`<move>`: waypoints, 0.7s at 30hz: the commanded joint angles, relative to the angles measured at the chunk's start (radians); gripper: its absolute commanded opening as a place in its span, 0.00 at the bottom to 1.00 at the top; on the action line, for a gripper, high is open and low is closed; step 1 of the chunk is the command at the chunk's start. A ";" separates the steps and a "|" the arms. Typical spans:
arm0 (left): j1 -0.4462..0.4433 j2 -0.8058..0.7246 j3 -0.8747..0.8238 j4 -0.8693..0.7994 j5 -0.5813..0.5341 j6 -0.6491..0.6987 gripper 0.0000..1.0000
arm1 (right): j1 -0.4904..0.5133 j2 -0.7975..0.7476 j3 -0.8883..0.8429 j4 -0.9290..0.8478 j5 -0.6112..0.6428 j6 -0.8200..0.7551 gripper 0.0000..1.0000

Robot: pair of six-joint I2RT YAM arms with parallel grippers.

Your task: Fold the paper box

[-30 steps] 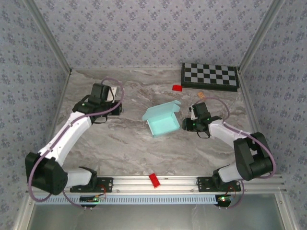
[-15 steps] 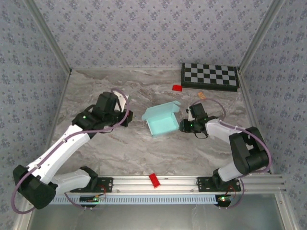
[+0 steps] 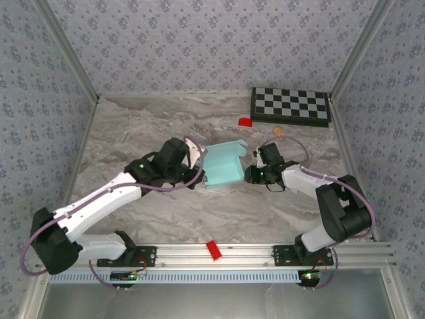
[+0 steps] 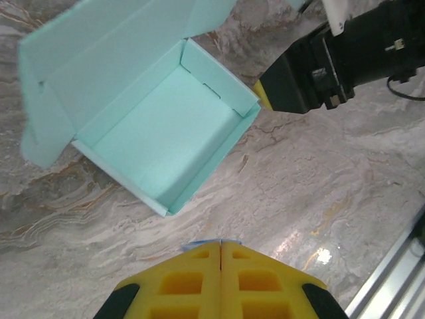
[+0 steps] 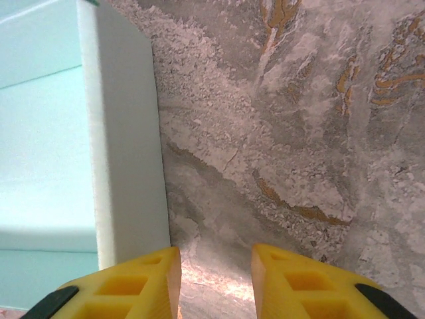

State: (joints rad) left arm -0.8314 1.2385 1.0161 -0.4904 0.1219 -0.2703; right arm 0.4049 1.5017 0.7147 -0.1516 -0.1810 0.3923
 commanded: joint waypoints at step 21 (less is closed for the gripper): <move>-0.091 0.390 0.117 0.208 -0.305 0.065 0.00 | 0.002 -0.085 -0.023 -0.021 0.052 0.020 0.35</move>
State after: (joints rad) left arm -0.9176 1.6032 1.0912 -0.3080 -0.1440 -0.2131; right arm 0.4084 1.4403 0.7078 -0.1528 -0.1501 0.4038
